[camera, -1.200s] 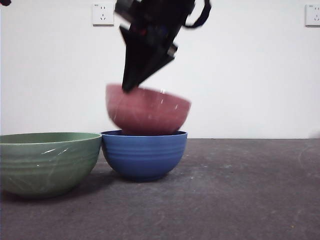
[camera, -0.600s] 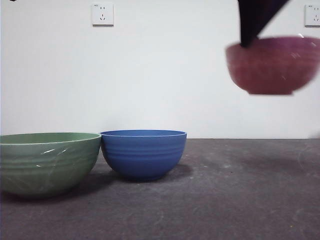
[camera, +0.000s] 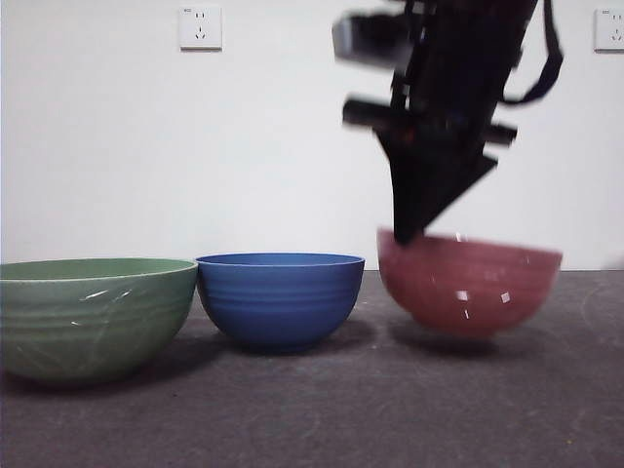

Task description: Pick up the green bowl on the top,put the green bowl on the left,pick up the red bowl in the middle,put the red bowl on the right

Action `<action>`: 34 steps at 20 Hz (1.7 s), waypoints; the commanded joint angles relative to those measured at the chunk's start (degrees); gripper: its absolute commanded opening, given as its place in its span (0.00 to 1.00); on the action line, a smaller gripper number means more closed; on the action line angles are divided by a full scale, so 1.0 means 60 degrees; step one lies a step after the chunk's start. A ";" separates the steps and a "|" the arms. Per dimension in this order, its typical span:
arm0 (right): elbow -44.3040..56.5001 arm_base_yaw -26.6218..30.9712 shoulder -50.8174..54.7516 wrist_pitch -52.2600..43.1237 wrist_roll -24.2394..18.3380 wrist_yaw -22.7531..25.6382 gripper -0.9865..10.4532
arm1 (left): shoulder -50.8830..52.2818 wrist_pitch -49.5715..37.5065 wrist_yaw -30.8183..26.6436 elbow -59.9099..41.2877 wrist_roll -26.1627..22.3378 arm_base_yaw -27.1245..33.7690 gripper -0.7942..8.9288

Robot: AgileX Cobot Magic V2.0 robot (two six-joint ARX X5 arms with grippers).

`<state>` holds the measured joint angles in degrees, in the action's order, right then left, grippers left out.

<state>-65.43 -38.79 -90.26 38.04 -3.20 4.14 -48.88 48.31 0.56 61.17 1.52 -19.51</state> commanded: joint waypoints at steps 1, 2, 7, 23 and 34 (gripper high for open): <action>0.0109 0.0004 -0.0474 -0.0047 0.0098 0.0036 0.09 | 0.0011 -0.0091 -0.0022 0.0007 -0.0033 0.0033 0.41; 0.0109 0.0004 -0.0525 -0.0047 0.0131 0.0033 0.09 | 0.0011 -0.0091 -0.0022 0.0007 -0.0033 0.0033 0.41; 0.0109 0.0025 -0.0080 -0.0386 0.0397 0.0047 0.31 | 0.0011 -0.0120 -0.0022 0.0007 -0.0033 0.0033 0.41; 0.3501 0.2514 0.6965 -0.4750 0.0248 0.0142 0.07 | 0.0801 -0.3355 -0.0011 -0.2648 -0.0441 0.0015 0.07; 0.5559 0.2652 0.9817 -0.5155 0.0612 0.1147 0.09 | 0.1654 -0.4816 0.0189 -0.4619 0.0062 0.0015 0.08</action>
<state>-32.34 -22.85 -31.42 7.44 -0.19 10.74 -39.09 19.66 1.67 33.69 1.56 -19.51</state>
